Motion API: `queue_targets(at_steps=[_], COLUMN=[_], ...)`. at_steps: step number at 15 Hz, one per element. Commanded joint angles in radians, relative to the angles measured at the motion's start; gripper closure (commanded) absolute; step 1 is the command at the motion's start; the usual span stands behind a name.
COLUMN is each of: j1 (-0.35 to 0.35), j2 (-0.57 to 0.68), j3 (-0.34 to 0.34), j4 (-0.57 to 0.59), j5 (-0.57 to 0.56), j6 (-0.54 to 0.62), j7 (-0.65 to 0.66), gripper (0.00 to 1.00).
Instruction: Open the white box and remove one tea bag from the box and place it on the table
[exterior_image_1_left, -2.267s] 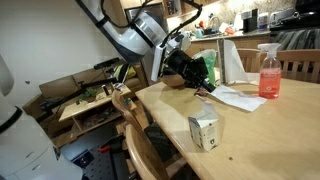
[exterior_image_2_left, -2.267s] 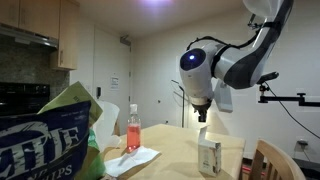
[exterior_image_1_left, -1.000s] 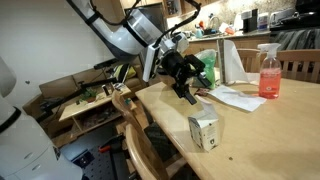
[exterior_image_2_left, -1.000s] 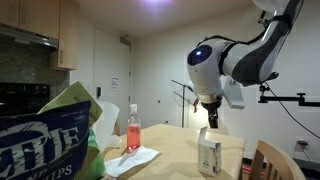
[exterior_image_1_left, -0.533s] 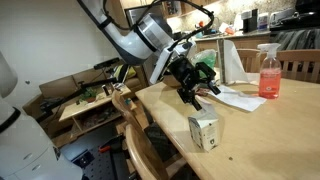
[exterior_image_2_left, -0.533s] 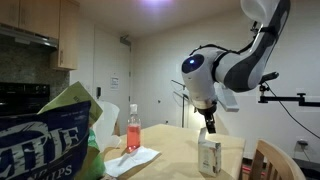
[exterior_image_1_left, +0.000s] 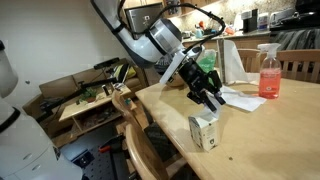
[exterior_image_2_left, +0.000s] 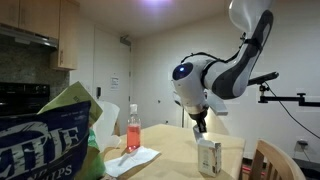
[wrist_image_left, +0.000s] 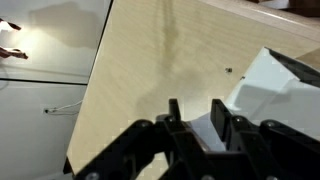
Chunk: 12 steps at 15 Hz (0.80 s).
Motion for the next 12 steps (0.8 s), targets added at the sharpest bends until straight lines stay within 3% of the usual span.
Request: queue_targets(at_steps=[1, 2, 12], j1=[-0.003, -0.002, 0.019], j2=[0.054, 0.063, 0.090], j3=[-0.009, -0.010, -0.023], j4=[0.067, 0.078, 0.105], j5=[0.032, 0.034, 0.026], j6=[0.007, 0.006, -0.048], j7=[-0.068, -0.078, -0.062], gripper=[0.92, 1.00, 1.00])
